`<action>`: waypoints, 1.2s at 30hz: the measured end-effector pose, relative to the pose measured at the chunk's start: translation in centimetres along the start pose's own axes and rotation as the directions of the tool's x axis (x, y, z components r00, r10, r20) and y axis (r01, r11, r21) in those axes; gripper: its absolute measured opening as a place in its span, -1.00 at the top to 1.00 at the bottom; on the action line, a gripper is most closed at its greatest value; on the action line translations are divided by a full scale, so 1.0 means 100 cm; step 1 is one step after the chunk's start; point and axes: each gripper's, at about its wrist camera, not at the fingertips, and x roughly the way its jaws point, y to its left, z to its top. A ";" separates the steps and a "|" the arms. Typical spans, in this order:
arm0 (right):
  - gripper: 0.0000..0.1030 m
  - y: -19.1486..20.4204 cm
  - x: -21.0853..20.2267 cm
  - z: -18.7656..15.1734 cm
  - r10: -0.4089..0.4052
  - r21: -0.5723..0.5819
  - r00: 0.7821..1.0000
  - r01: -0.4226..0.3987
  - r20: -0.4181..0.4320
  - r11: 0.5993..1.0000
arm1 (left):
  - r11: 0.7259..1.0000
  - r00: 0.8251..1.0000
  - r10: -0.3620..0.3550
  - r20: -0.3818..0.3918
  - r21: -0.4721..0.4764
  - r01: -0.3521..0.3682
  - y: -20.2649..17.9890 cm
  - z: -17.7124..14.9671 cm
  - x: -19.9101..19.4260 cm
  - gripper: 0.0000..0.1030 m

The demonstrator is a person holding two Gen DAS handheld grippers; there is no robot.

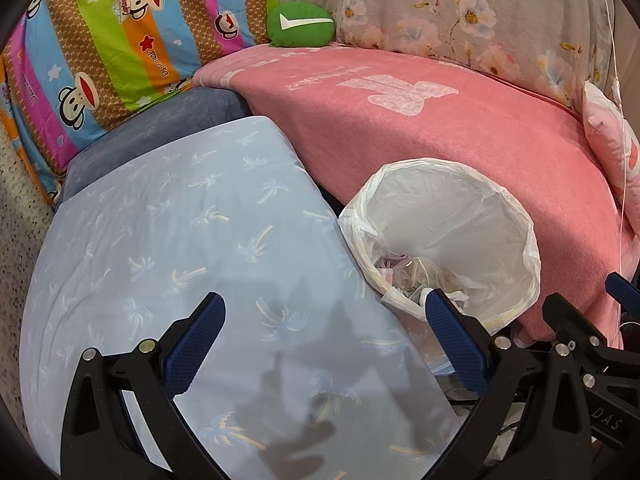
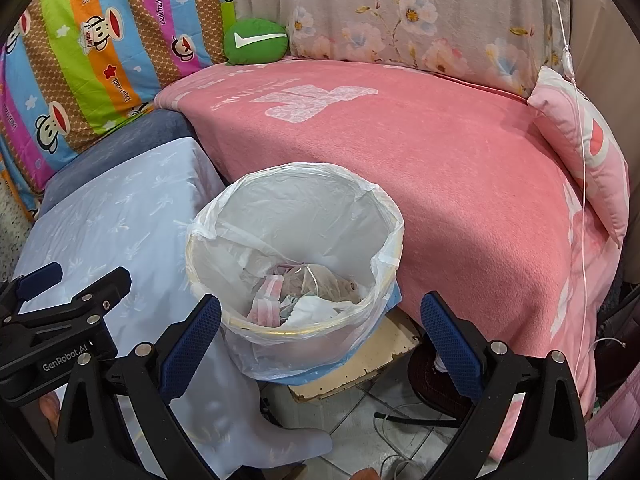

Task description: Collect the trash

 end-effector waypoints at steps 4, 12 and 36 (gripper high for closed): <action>-0.88 0.001 0.001 0.001 -0.001 -0.001 1.000 0.001 -0.002 1.000 | 1.000 1.000 -0.003 -0.002 -0.001 0.003 0.001 0.000 0.000 -0.87; -0.88 0.000 0.000 0.001 -0.001 0.000 1.000 0.001 -0.001 1.000 | 1.000 1.000 -0.003 -0.001 -0.001 0.003 0.000 0.000 0.000 -0.87; -0.88 0.003 0.000 0.004 0.002 0.000 1.000 -0.002 -0.004 1.000 | 1.000 1.000 -0.001 0.001 0.002 0.001 -0.001 0.001 0.000 -0.86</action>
